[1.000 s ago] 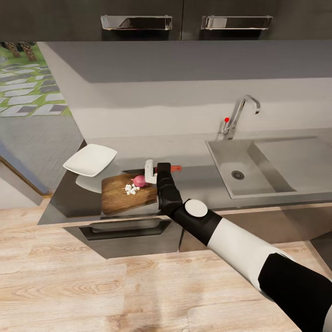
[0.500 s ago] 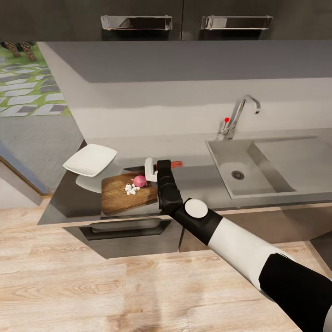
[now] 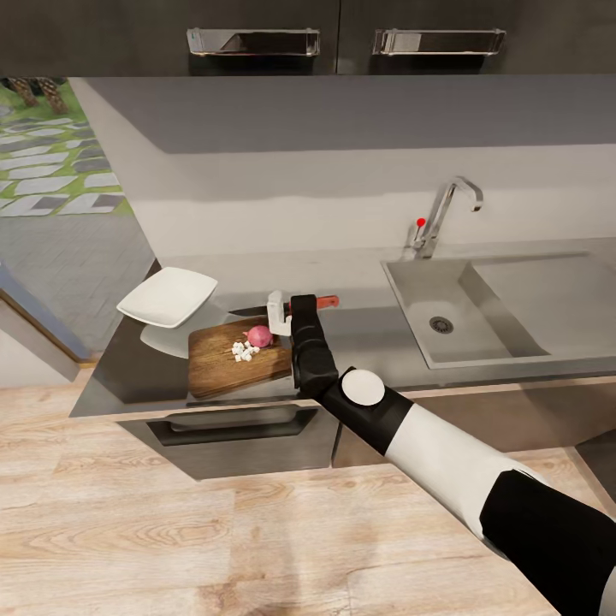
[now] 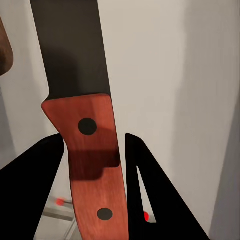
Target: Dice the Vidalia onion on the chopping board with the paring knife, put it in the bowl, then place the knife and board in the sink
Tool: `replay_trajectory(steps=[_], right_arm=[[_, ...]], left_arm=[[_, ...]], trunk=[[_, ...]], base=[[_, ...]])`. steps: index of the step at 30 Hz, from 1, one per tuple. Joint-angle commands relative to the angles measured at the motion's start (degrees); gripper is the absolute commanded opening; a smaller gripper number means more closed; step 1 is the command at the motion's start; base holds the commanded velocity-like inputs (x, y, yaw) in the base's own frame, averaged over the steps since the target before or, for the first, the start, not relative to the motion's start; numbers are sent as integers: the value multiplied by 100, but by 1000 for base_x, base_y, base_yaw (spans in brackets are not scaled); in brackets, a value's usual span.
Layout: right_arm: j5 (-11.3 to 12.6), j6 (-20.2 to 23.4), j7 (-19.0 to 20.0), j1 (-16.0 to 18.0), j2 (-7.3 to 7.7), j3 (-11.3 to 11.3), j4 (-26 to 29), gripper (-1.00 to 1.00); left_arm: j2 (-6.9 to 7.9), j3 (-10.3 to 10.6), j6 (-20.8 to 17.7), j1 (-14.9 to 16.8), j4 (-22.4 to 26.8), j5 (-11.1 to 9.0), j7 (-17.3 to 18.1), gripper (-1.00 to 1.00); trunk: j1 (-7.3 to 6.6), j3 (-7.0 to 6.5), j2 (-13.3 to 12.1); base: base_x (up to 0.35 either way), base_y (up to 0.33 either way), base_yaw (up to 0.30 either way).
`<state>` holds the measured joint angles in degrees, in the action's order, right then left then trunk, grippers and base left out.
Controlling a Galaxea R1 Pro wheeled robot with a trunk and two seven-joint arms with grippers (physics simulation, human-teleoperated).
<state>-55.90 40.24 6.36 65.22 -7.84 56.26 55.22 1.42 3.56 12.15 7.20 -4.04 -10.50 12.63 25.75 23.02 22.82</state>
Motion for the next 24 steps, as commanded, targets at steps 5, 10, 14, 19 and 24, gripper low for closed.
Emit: replay_trajectory(steps=[5, 10, 14, 19, 24], right_arm=[[-68, 32, 58, 8, 1, 15, 6, -100], [-70, 34, 58, 8, 1, 10, 6, -100], [-70, 36, 58, 8, 1, 10, 6, -100], [-70, 35, 58, 8, 3, 16, 6, -100], [-70, 35, 42, 8, 9, 17, 6, -100]], left_arm=[[75, 40, 50, 10, -28, -60, 92, 100], [88, 40, 52, 10, -34, -64, 99, 100], [106, 40, 58, 6, -35, -66, 99, 100], [257, 40, 59, 2, -43, -66, 105, 100], [330, 40, 67, 1, -44, -73, 108, 100]], trunk=[[3, 9, 10], [3, 9, 10], [3, 9, 10], [3, 9, 10], [3, 9, 10]], base=[[0, 0, 0], [0, 0, 0], [0, 0, 0], [0, 0, 0], [0, 0, 0]])
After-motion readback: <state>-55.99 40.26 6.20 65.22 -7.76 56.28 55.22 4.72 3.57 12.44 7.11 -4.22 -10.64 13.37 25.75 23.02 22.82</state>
